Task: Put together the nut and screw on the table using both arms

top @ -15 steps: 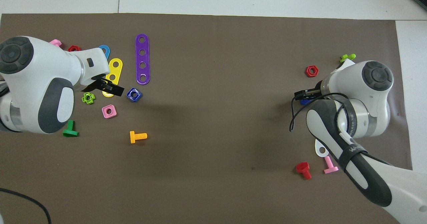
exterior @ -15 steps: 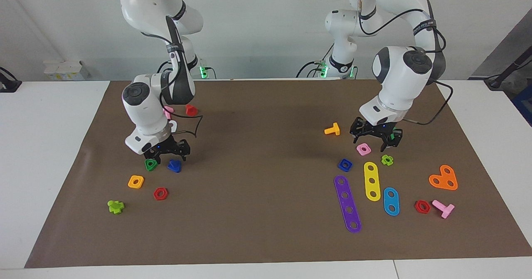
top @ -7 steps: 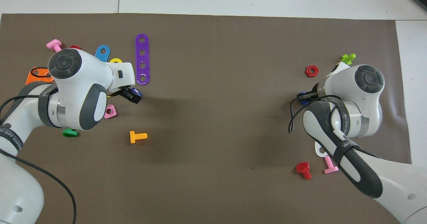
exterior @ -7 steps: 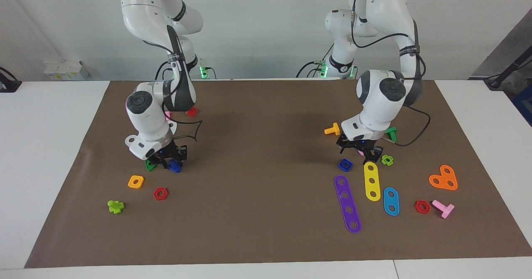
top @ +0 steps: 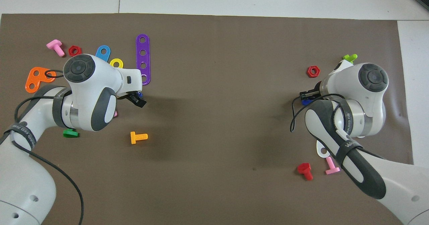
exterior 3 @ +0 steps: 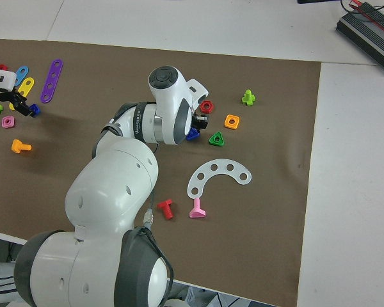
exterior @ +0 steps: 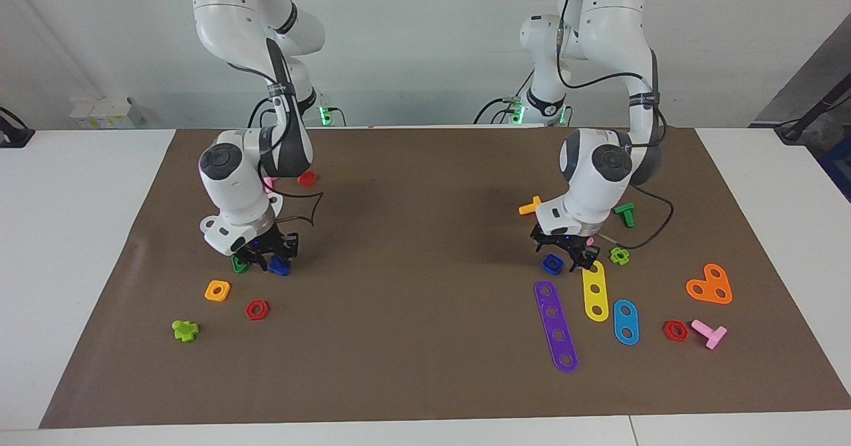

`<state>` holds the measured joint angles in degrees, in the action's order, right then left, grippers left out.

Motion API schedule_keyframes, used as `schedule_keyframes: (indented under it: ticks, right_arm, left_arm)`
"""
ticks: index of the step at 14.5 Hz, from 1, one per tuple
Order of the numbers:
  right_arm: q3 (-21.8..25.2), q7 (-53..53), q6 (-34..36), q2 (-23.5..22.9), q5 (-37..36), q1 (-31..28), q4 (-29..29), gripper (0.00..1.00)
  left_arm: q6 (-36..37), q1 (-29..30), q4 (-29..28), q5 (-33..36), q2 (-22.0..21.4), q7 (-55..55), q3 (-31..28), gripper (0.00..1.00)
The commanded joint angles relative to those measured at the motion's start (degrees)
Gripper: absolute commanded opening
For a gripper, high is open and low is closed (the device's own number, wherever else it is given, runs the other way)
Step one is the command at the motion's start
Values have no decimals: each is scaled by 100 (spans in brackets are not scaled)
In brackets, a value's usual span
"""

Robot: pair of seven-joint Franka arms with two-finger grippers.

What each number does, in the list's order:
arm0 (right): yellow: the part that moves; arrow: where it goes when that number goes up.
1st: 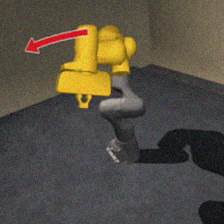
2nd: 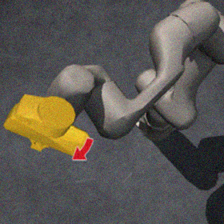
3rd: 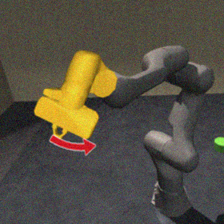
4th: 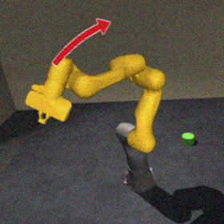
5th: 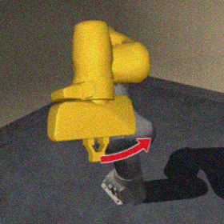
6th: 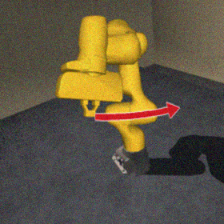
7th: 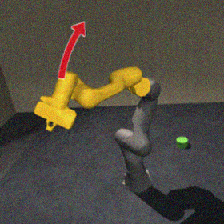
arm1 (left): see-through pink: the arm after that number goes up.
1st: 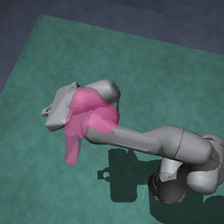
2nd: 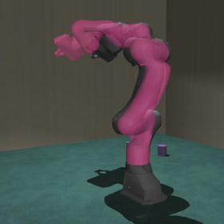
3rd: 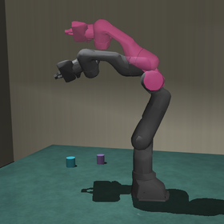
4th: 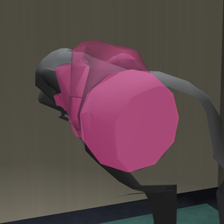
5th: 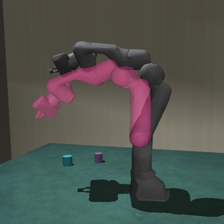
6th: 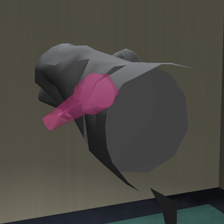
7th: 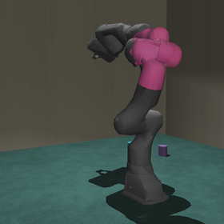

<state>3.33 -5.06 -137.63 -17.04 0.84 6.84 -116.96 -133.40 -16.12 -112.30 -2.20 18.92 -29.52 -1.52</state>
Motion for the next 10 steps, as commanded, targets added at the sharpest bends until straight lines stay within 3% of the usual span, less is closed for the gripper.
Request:
schedule_keyframes:
  ticks: [1, 2, 8, 10]
  right_arm:
    - [-43, -232, 61, 43, 127, -77, 16, 24]
    - [-43, -232, 61, 43, 127, -77, 16, 0]
    - [-43, -197, 140, 51, 232, -77, 112, 0]
    - [-43, -14, 603, 113, 346, -7, 505, 0]
  left_arm:
    - [-370, -102, -370, -35, -73, -247, -94, 90]
    - [-467, -120, -450, -35, -73, -265, -103, 89]
    - [-424, -146, -494, -35, -81, -274, -103, 77]
    - [-433, -172, -547, -35, -90, -265, -112, 70]
